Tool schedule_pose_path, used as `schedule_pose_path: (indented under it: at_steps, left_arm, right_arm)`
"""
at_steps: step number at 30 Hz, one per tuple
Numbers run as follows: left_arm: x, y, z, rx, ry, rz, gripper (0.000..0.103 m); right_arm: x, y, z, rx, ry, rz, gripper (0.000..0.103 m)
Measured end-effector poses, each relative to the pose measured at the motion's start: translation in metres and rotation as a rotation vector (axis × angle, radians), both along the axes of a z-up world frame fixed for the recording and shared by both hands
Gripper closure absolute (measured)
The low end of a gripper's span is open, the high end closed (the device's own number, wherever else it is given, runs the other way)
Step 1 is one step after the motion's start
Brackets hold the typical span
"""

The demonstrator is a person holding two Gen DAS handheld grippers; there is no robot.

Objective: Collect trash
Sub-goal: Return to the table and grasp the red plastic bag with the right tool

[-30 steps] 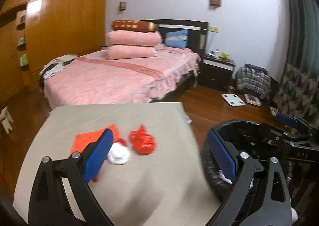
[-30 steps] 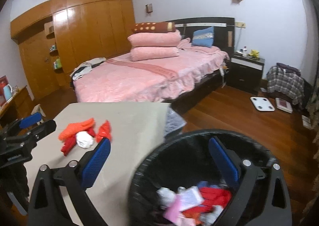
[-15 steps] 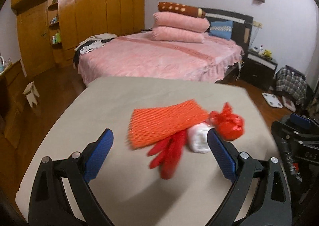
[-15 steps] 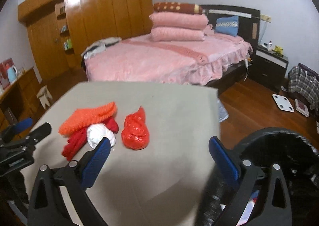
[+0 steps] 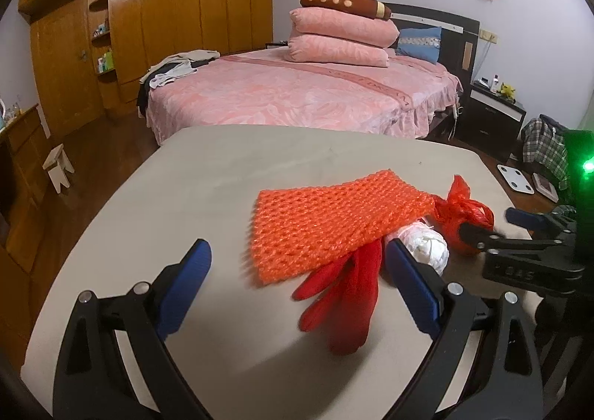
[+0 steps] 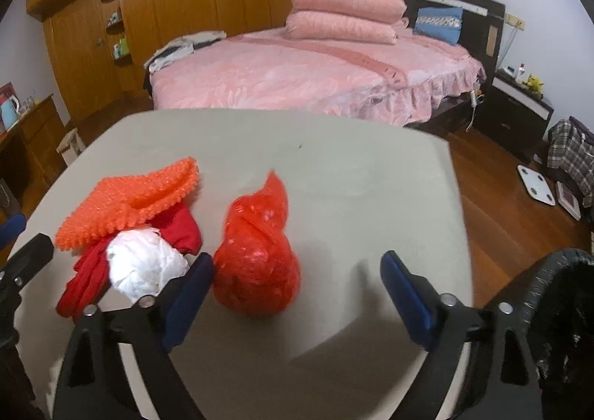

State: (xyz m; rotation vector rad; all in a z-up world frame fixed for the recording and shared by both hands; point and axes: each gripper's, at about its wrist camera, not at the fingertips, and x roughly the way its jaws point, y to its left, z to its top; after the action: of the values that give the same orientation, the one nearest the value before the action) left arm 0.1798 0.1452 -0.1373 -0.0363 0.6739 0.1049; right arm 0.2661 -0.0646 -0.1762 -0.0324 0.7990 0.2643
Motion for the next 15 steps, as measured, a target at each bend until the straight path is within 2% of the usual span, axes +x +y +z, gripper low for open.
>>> schedule_pose_path:
  at_steps: [2, 5, 6, 9, 13, 15]
  left_arm:
    - [0.003, -0.002, -0.002, -0.005, 0.001, -0.003, 0.011]
    - [0.004, -0.005, -0.004, -0.011, 0.002, -0.006, 0.011]
    - [0.003, -0.007, -0.005, -0.014, 0.003, -0.009, 0.011]
    - [0.0, -0.013, -0.005, -0.013, -0.004, -0.013, 0.011]
    - [-0.009, -0.024, -0.003, -0.019, -0.015, -0.034, 0.011]
    - [-0.013, -0.029, -0.003, -0.019, -0.019, -0.047, 0.011]
  right_arm:
    - [0.004, 0.004, -0.005, 0.0, 0.033, 0.019, 0.024]
    - [0.003, 0.011, -0.01, -0.019, 0.059, 0.052, 0.049]
    - [0.002, 0.011, -0.009, -0.013, 0.055, 0.058, 0.062]
    - [0.001, 0.005, -0.009, 0.035, 0.062, 0.072, 0.079]
    - [-0.003, -0.005, -0.008, 0.071, 0.077, 0.06, 0.081]
    - [-0.008, -0.006, -0.005, 0.07, 0.072, 0.062, 0.076]
